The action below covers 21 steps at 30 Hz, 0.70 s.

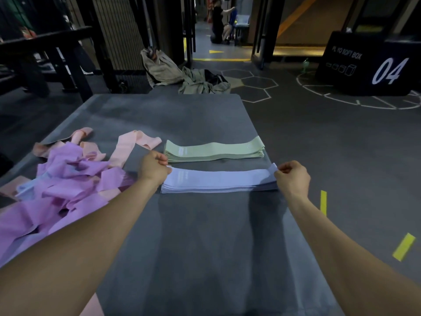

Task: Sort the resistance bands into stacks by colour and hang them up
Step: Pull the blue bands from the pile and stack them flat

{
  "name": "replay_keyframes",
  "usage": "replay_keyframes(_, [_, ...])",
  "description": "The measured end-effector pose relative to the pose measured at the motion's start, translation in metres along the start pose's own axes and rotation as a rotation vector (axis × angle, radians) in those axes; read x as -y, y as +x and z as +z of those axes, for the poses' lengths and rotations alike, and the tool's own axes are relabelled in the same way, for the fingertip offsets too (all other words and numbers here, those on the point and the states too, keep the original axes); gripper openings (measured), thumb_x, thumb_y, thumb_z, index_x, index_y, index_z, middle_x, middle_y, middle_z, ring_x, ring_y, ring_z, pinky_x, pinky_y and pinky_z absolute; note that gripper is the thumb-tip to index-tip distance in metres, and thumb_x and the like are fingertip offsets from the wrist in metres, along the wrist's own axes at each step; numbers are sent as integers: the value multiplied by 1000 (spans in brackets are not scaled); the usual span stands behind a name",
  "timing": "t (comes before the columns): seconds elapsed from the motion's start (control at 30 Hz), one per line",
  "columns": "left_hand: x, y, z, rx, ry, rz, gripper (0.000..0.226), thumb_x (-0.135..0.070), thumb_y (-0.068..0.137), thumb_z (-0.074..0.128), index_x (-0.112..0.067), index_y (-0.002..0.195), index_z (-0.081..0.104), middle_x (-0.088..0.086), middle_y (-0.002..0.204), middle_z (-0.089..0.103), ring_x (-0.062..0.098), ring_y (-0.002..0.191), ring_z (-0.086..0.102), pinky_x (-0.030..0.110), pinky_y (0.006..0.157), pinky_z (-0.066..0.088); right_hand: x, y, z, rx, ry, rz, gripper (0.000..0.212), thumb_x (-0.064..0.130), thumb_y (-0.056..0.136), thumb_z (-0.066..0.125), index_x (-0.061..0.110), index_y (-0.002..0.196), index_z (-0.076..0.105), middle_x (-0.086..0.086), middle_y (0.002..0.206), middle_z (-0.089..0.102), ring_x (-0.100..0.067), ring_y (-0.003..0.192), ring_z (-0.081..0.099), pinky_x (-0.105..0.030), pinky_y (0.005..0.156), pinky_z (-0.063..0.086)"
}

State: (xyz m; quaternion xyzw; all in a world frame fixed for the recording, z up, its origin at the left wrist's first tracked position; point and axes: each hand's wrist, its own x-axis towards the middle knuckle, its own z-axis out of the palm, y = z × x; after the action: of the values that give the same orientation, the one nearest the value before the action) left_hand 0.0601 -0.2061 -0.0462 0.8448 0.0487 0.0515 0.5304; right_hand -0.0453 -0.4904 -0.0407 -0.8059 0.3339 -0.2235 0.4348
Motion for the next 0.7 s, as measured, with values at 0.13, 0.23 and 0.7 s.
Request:
replay_keyframes(0.13, [2, -1, 1, 47, 131, 55, 27, 13, 77, 57, -12, 80, 49, -3, 69, 49, 18, 79, 55, 11, 56, 37, -1, -2, 1, 4, -16, -21, 17, -1, 84, 50, 0, 97, 60, -13, 96, 62, -21, 79, 50, -26, 69, 37])
replay_keyframes(0.23, [2, -3, 3, 68, 224, 128, 28, 13, 76, 54, -11, 91, 51, 6, 87, 57, 21, 84, 55, 17, 62, 39, -2, -2, 4, 4, -56, -55, 17, -2, 83, 49, -1, 98, 57, -18, 103, 60, -26, 83, 49, -27, 70, 36])
replay_keyframes(0.7, [-16, -15, 14, 650, 831, 480, 89, -34, 70, 80, -17, 143, 33, 0, 141, 38, 19, 130, 38, 29, 107, 32, 20, 6, 29, 732, -703, -681, 78, 40, 73, 76, 20, 139, 40, -4, 138, 43, -27, 126, 40, -36, 105, 34])
